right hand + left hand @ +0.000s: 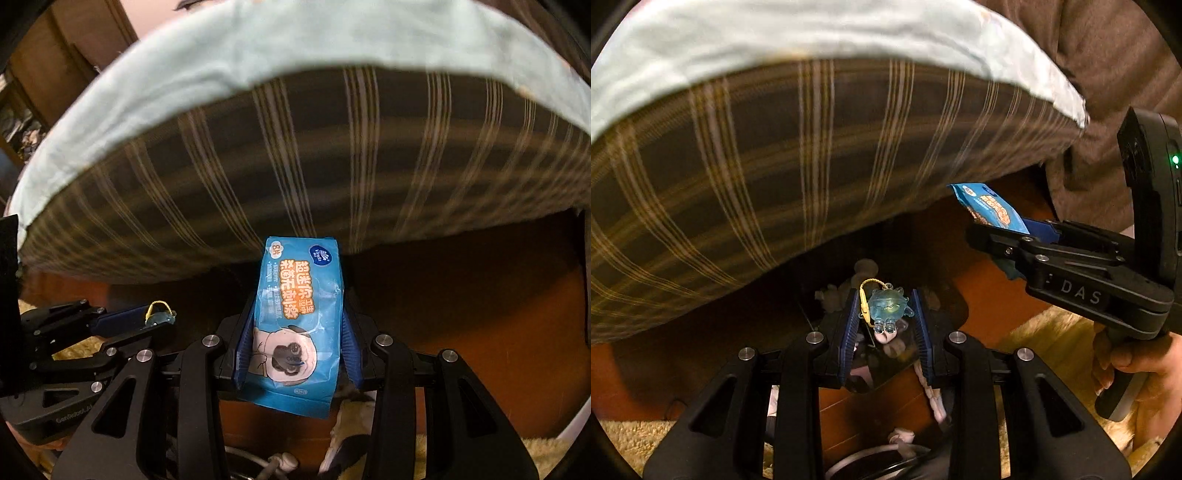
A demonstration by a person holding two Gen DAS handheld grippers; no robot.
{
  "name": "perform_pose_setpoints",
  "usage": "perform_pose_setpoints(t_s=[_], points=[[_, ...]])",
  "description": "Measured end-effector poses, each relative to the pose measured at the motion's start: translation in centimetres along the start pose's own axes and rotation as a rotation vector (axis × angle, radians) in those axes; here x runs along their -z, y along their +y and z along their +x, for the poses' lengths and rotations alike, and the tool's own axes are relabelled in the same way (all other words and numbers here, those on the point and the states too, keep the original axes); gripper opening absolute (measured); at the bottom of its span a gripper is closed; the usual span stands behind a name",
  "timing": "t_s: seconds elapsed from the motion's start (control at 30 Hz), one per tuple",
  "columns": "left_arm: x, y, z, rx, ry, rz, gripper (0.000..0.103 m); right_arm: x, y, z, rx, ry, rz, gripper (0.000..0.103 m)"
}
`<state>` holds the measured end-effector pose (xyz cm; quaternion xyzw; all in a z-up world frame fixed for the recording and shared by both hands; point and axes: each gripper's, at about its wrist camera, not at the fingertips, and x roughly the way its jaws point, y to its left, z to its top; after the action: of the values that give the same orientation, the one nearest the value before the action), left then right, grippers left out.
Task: Collect trash
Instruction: 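Lower the wipes pack and blue toy into the floor bin and open both grippers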
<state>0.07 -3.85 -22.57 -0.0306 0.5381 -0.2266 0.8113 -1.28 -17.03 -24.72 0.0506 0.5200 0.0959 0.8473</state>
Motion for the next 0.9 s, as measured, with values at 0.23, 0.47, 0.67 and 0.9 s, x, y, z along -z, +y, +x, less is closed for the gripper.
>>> perform_pose_setpoints(t_s=[0.23,0.47,0.67,0.9], points=[[-0.2,0.2,2.0,0.014,0.048,-0.009,0.027,0.6,-0.6,1.6,0.019,0.042,0.033,0.044],[-0.5,0.4,2.1,-0.005,0.052,-0.012,0.032,-0.8,-2.0,1.6,0.013,0.035,0.048,0.06],[-0.7,0.8,0.5,-0.046,0.018,-0.009,0.045,-2.9,-3.3,-0.2,0.017,-0.014,0.07,0.061],[-2.1,-0.1,-5.3,-0.094,-0.104,0.022,0.082,-4.8,-4.0,-6.3,0.013,-0.151,0.077,0.09]])
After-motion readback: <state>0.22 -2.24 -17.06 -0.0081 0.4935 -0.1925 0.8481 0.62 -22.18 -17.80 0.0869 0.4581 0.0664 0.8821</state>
